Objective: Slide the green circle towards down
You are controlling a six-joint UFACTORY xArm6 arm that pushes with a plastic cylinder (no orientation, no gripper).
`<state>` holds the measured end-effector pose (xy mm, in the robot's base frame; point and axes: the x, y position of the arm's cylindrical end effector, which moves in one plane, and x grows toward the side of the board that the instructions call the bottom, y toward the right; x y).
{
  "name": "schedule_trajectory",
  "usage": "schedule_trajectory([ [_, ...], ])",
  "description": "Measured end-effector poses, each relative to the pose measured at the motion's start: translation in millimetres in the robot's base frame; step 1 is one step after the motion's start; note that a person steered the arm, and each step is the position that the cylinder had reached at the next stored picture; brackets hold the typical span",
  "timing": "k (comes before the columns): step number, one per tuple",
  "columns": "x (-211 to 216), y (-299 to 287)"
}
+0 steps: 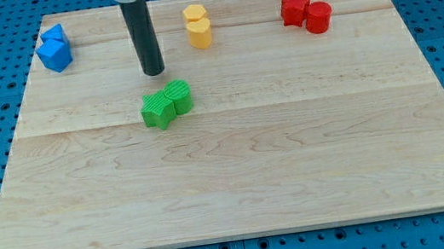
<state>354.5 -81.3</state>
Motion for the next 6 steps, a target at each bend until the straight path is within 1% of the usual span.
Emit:
schedule_trajectory([
  [1,-0.1,40.9],
  [3,-44.3,16.8],
  [4,-4.6,22.2],
  [5,50.8,22.1],
  [6,74.0,63.5],
])
